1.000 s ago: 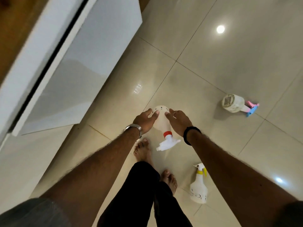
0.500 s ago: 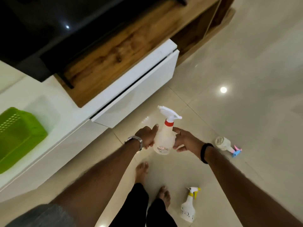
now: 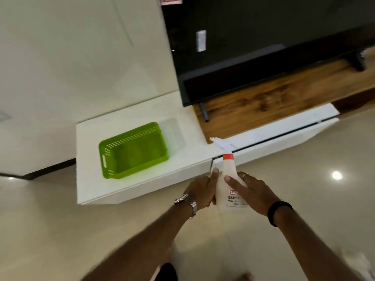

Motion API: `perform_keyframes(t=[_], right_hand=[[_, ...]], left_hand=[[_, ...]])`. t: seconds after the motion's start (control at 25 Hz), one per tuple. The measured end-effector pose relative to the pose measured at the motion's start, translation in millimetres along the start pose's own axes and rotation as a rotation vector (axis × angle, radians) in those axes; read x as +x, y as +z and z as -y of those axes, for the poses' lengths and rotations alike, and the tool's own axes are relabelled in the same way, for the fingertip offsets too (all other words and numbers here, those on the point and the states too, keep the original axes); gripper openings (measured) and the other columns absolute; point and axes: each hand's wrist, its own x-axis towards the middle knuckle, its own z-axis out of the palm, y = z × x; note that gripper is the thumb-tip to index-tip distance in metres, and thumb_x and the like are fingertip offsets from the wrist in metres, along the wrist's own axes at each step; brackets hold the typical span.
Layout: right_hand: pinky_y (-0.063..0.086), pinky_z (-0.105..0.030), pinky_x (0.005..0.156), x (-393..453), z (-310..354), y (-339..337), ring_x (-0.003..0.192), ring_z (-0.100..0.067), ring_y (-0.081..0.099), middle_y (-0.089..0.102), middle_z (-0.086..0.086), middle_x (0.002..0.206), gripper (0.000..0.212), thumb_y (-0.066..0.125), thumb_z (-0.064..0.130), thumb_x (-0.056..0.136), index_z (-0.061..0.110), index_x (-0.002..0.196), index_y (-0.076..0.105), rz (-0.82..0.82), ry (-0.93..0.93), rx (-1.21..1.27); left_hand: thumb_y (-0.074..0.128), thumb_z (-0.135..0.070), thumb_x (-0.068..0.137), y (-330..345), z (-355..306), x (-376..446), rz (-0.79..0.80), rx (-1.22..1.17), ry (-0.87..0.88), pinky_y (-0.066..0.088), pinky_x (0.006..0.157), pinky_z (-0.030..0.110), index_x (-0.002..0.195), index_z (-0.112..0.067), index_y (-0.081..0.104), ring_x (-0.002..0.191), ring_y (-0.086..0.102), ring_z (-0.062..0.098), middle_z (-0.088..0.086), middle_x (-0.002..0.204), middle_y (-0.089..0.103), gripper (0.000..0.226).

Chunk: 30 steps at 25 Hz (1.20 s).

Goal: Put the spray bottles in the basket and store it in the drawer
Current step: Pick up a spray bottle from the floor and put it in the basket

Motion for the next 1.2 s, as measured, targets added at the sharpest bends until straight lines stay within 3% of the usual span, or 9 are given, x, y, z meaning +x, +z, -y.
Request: perform_keyframes(t=[0.12, 0.2, 0.32, 0.44, 0.56, 0.68, 0.88, 1.04, 1.2], right_hand=[[0.053, -0.026, 0.083, 26.2, 81.2, 43.3, 0.089, 0.0, 0.068, 0.073, 0.021, 0.092, 0.058, 0.045, 0.09, 0.069, 0.05, 0.107, 0.064, 0.027, -0.075, 0.033], [0.051, -0.024, 0.082, 42.8, 126.3, 69.2, 0.088, 0.007, 0.067, 0.073, 0.028, 0.088, 0.042, 0.051, 0.083, 0.072, 0.054, 0.097, 0.066, 0.043, -0.147, 0.104], [0.056, -0.039, 0.09, 78.8, 186.9, 119.0, 0.095, -0.003, 0.07, 0.075, 0.019, 0.104, 0.05, 0.06, 0.073, 0.076, 0.04, 0.113, 0.063, 0.049, -0.252, 0.151], [0.056, -0.024, 0.078, 116.6, 230.9, 171.2, 0.092, 0.005, 0.067, 0.071, 0.027, 0.101, 0.061, 0.066, 0.076, 0.068, 0.048, 0.12, 0.053, -0.032, -0.302, 0.124], [0.054, -0.018, 0.076, 153.3, 242.5, 219.7, 0.095, 0.004, 0.066, 0.069, 0.026, 0.1, 0.062, 0.072, 0.07, 0.066, 0.043, 0.119, 0.055, -0.113, -0.306, 0.073], [0.051, -0.02, 0.078, 187.0, 237.6, 264.5, 0.098, -0.006, 0.066, 0.068, 0.019, 0.099, 0.062, 0.074, 0.063, 0.067, 0.038, 0.121, 0.058, -0.12, -0.286, -0.02], [0.043, -0.016, 0.073, 227.1, 229.6, 303.2, 0.1, -0.004, 0.06, 0.063, 0.018, 0.108, 0.084, 0.077, 0.06, 0.066, 0.041, 0.141, 0.043, -0.115, -0.265, -0.118], [0.034, -0.001, 0.071, 245.5, 232.7, 317.1, 0.101, 0.004, 0.053, 0.054, 0.033, 0.107, 0.077, 0.078, 0.055, 0.069, 0.044, 0.137, 0.044, -0.128, -0.28, -0.148], [0.046, -0.02, 0.088, 259.3, 236.4, 325.8, 0.116, -0.012, 0.059, 0.063, 0.008, 0.126, 0.076, 0.076, 0.056, 0.071, 0.026, 0.135, 0.05, -0.174, -0.294, -0.171]], left_hand=[[0.006, -0.077, 0.091, -70.4, 52.0, -6.0, -0.159, -0.11, -0.004, 0.052, 0.072, 0.031, 0.038, -0.022, 0.06, 0.042, 0.058, 0.003, -0.007, 0.038, 0.06, 0.094], [0.013, -0.076, 0.093, -113.5, 79.8, -9.3, -0.27, -0.19, -0.003, 0.047, 0.063, 0.028, 0.039, -0.022, 0.059, 0.039, 0.056, 0.003, -0.007, 0.037, 0.058, 0.09], [0.027, -0.068, 0.098, -182.7, 127.4, -13.5, -0.463, -0.35, 0.002, 0.046, 0.053, 0.029, 0.05, -0.022, 0.06, 0.039, 0.058, 0.007, -0.004, 0.04, 0.06, 0.074], [0.033, -0.062, 0.098, -232.3, 175.6, -14.6, -0.607, -0.404, -0.066, 0.054, 0.062, 0.034, 0.072, -0.027, 0.067, 0.058, 0.067, 0.008, -0.005, 0.057, 0.069, 0.056], [0.034, -0.059, 0.096, -237.3, 218.7, -21.1, -0.61, -0.443, -0.129, 0.057, 0.072, 0.041, 0.09, -0.027, 0.069, 0.075, 0.072, 0.015, -0.006, 0.078, 0.075, 0.048], [0.04, -0.056, 0.092, -209.2, 258.3, -29.7, -0.529, -0.518, -0.221, 0.058, 0.075, 0.046, 0.084, -0.023, 0.069, 0.072, 0.073, 0.016, -0.006, 0.078, 0.077, 0.045], [0.049, -0.053, 0.09, -176.4, 281.3, -29.4, -0.367, -0.379, -0.194, 0.054, 0.067, 0.026, 0.094, -0.038, 0.055, 0.068, 0.069, -0.004, -0.019, 0.074, 0.072, 0.016], [0.055, -0.044, 0.095, -188.6, 291.7, -13.7, -0.426, -0.316, -0.177, 0.057, 0.068, 0.027, 0.095, -0.034, 0.055, 0.075, 0.071, 0.001, -0.019, 0.079, 0.068, 0.01], [0.056, -0.043, 0.094, -196.4, 297.2, -10.1, -0.437, -0.293, -0.169, 0.053, 0.065, 0.023, 0.091, -0.037, 0.053, 0.073, 0.069, -0.001, -0.022, 0.073, 0.065, 0.007]])
